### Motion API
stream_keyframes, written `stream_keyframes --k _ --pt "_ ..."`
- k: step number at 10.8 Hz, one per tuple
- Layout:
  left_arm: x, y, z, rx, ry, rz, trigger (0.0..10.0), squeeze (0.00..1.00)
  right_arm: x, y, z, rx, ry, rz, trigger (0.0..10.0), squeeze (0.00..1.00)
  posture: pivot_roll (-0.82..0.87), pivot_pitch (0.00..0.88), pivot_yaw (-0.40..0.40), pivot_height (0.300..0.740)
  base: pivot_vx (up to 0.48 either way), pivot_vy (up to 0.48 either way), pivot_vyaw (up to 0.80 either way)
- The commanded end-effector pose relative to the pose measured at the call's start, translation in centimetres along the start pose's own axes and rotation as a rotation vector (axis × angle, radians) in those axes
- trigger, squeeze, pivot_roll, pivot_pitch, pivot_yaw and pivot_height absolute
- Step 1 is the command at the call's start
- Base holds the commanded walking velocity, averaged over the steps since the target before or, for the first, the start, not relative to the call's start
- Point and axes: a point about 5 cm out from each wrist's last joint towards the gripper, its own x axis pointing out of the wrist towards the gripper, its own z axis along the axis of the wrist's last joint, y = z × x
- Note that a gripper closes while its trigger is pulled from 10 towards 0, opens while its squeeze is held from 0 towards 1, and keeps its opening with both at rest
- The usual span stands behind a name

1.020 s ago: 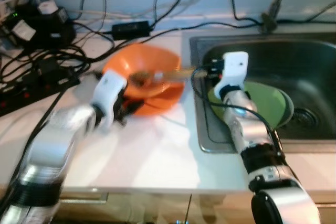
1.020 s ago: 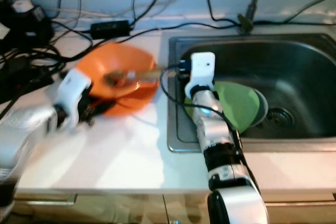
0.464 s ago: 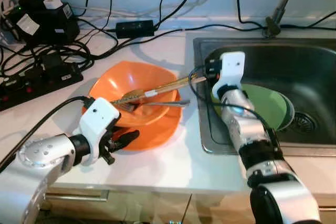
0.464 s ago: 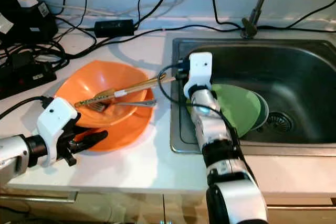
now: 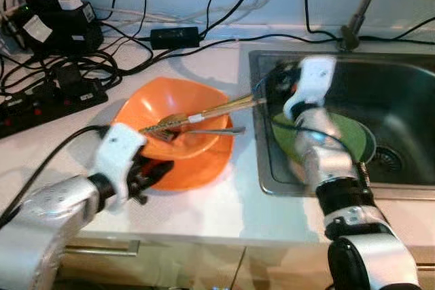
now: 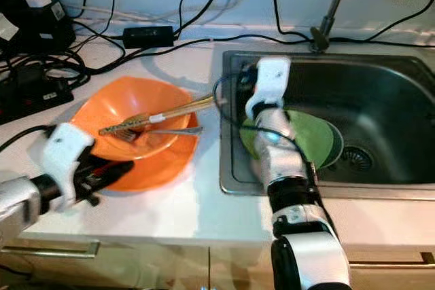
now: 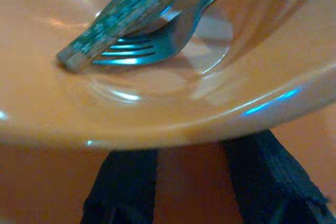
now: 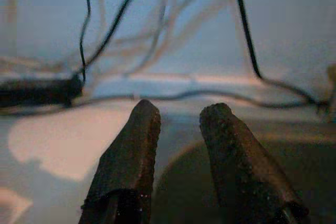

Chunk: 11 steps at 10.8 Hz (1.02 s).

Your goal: Kitchen organization

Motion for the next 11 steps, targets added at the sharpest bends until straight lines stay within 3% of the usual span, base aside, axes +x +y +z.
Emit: stream_keyframes --k 1,3,4,5,6,7,8,9,11 --pt "-0.7 0.8 -1.3 -0.035 0.063 0.017 10.0 0.0 -0.6 -0.7 0.2 0.019 -0.017 0.003 10.0 0.0 0.29 0.087 -0.009 0.74 0.0 0.0 0.0" --pt "-1.8 2.2 -1.5 -0.038 0.058 0.054 10.0 0.0 -1.1 -2.4 0.9 0.036 -0.04 -0.039 10.0 0.0 0.29 0.082 -0.013 0.74 0.0 0.0 0.0" --pt "-2.8 3.9 -0.8 -0.042 0.011 0.124 10.0 0.0 -1.4 -3.8 1.4 0.025 -0.062 -0.087 10.0 0.0 0.28 0.073 -0.017 0.74 0.0 0.0 0.0" --pt "-2.7 4.7 -0.2 -0.059 -0.044 0.156 10.0 0.0 -1.5 -4.1 1.3 0.025 -0.056 -0.098 10.0 0.0 0.29 0.065 -0.019 0.74 0.0 0.0 0.0" --pt "-1.7 4.4 0.2 -0.071 -0.081 0.156 10.0 0.0 -1.4 -4.0 1.0 0.029 -0.045 -0.105 10.0 0.0 0.29 0.054 -0.019 0.74 0.0 0.0 0.0" --pt "-0.1 2.9 -0.2 -0.074 -0.072 0.094 10.0 0.0 -1.4 -3.6 0.9 0.037 -0.04 -0.102 10.0 0.0 0.28 0.051 -0.016 0.74 0.0 0.0 0.0" --pt "0.6 2.0 -0.3 -0.085 -0.076 0.058 10.0 0.0 -1.4 -3.4 0.8 0.044 -0.037 -0.102 10.0 0.0 0.28 0.051 -0.013 0.74 0.0 0.0 0.0" --pt "0.6 2.0 0.2 -0.089 -0.112 0.048 10.0 0.0 -1.5 -3.3 0.7 0.05 -0.035 -0.102 10.0 0.0 0.28 0.055 -0.014 0.74 0.0 0.0 0.0" --pt "-0.6 3.5 1.0 -0.05 -0.12 0.096 10.0 0.0 -1.7 -3.5 0.3 0.049 -0.019 -0.111 10.0 0.0 0.28 0.057 -0.015 0.74 0.0 0.0 0.0"
